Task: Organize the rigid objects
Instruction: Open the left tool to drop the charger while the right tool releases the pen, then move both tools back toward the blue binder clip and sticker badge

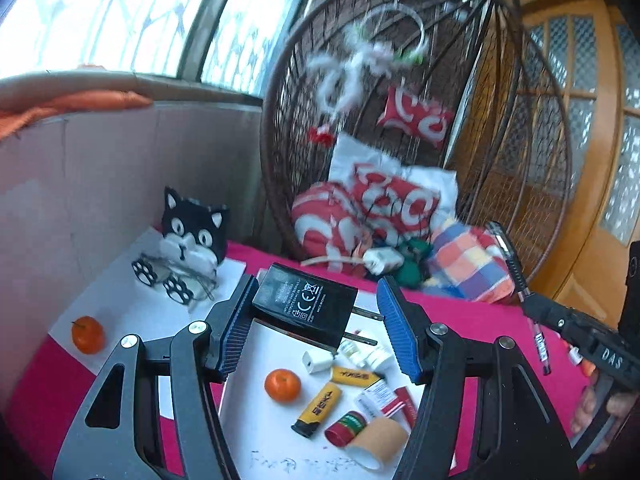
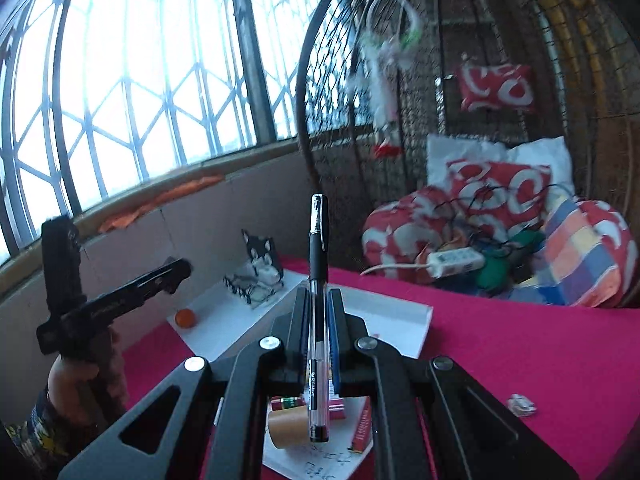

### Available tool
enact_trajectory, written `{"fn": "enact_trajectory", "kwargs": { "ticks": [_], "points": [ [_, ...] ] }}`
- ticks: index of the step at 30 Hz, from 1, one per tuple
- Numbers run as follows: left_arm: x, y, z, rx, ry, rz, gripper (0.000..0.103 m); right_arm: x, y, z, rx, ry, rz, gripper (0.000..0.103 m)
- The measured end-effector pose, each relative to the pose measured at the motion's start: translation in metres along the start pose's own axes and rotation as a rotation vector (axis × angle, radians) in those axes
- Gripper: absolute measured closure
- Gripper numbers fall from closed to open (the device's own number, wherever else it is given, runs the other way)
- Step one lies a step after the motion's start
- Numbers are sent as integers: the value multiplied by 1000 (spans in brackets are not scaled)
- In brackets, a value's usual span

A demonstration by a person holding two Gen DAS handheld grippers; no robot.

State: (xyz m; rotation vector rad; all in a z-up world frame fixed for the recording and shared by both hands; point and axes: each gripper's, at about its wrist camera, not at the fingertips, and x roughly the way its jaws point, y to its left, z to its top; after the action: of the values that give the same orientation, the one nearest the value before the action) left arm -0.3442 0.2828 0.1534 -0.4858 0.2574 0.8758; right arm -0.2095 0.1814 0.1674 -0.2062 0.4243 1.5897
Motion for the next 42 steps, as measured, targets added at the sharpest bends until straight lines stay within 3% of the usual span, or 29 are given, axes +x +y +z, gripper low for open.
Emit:
{"fn": "enact_trajectory", "kwargs": {
  "ticks": [6, 9, 17, 19, 20, 21, 22, 24, 25, 28, 34, 42],
  "points": [
    [62, 0, -30, -4, 152, 18, 41, 53, 1, -27, 8, 120, -27, 97],
    [74, 0, -46, -14, 197, 29, 41, 78, -4, -47, 40, 183, -39, 97],
    [75, 4, -49, -16, 223, 55, 41, 108, 1, -68, 35, 226, -79, 96],
    [72, 6, -47, -22, 215, 55, 36, 108, 1, -72, 14, 230, -87, 95],
    [69, 7, -46, -25, 200, 60, 24, 107, 1, -72, 4, 227, -92, 94],
    [67, 6, -45, -27, 189, 66, 12, 104, 2, -74, -9, 223, -98, 85],
    [63, 6, -44, -29, 174, 73, 9, 104, 2, -74, -22, 222, -104, 75],
    [53, 5, -41, -30, 129, 106, 0, 99, 4, -73, -43, 203, -112, 7],
    [48, 3, -40, -27, 108, 121, 0, 93, 7, -73, -56, 173, -107, 0],
    [31, 0, -38, -34, 54, 137, 0, 81, 14, -71, -98, 130, -114, 0],
    [15, -10, -33, -17, 41, 159, 0, 61, 16, -69, -82, 92, -114, 0],
    [9, -38, -35, 8, 55, 102, 0, 28, -5, -64, 6, 26, -161, 0]
  ]
}}
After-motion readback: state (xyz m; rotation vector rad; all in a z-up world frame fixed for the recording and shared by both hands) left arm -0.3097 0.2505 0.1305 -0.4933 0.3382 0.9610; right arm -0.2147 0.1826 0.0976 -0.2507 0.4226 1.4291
